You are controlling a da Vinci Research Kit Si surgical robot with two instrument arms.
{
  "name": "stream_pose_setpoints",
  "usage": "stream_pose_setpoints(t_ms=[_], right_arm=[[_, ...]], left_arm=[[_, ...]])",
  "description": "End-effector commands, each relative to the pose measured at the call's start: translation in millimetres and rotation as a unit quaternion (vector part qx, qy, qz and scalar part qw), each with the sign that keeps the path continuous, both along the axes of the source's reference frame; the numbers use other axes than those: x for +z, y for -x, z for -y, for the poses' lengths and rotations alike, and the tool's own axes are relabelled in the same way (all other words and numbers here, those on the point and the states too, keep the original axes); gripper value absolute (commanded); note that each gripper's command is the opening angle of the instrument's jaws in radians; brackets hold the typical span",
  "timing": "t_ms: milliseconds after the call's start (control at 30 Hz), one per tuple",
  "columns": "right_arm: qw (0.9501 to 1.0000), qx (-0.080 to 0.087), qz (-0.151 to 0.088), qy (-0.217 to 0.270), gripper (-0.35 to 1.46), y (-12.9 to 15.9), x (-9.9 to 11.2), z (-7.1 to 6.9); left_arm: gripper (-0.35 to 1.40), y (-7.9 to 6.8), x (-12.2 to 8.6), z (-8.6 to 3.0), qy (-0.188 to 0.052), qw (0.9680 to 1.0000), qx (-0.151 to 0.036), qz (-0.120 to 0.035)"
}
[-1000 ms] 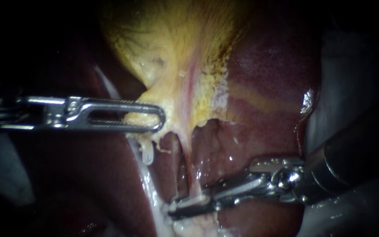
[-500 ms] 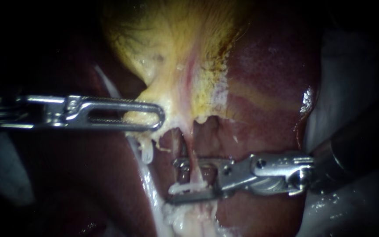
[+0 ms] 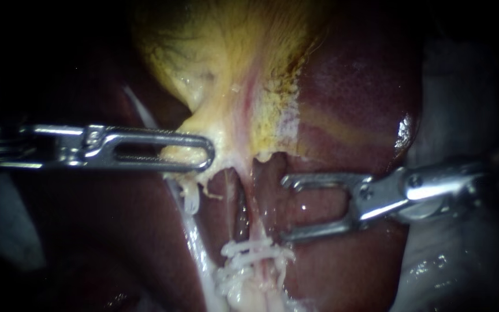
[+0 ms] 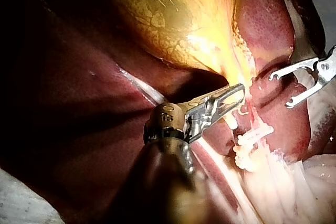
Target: Going back second clip right tube
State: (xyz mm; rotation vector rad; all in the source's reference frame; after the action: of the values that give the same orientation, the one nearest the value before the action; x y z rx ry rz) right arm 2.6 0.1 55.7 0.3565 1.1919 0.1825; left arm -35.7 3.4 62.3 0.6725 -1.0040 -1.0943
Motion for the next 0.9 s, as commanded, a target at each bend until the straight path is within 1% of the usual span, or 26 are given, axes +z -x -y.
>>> stream_pose_setpoints(t_ms=[33,133,300,367,467,600,700,833,900], right_arm=[[1.0000,-0.001,0.001,0.004,0.50,0.3,-0.3,-0.3],[0.9999,-0.003,0.000,0.014,0.50,0.8,-0.9,-1.0],[0.9998,-0.003,-0.003,0.020,0.50,0.5,-1.0,-0.8],[0.9998,-0.003,-0.003,0.020,0.50,0.4,-1.0,-0.8],[0.9998,-0.003,-0.003,0.020,0.50,0.4,-1.0,-0.8],[0.9998,-0.003,-0.003,0.020,0.50,0.4,-1.0,-0.8],[0.9998,-0.002,-0.002,0.020,0.50,0.5,-1.1,-0.8],[0.9998,-0.003,-0.003,0.020,0.50,0.4,-1.1,-0.8],[0.9998,-0.003,-0.003,0.020,0.50,0.4,-1.2,-0.8]], left_arm=[[-0.35,0.1,0.3,0.0,0.000,1.0000,0.000,0.000],[-0.35,0.2,0.9,-0.1,0.001,1.0000,0.000,0.000],[-0.35,0.9,2.6,0.0,0.005,1.0000,-0.002,-0.001],[-0.35,1.3,3.3,0.1,0.009,0.9999,0.000,-0.004],[-0.35,2.3,4.8,0.0,0.009,0.9999,-0.001,-0.008],[-0.35,3.9,7.2,-0.2,0.008,0.9999,0.002,-0.008],[-0.35,4.7,8.8,-0.2,0.007,0.9999,0.004,-0.010],[-0.35,5.1,10.6,0.3,0.006,0.9998,0.009,-0.014],[-0.35,5.2,11.1,0.5,0.007,0.9998,0.011,-0.015]])
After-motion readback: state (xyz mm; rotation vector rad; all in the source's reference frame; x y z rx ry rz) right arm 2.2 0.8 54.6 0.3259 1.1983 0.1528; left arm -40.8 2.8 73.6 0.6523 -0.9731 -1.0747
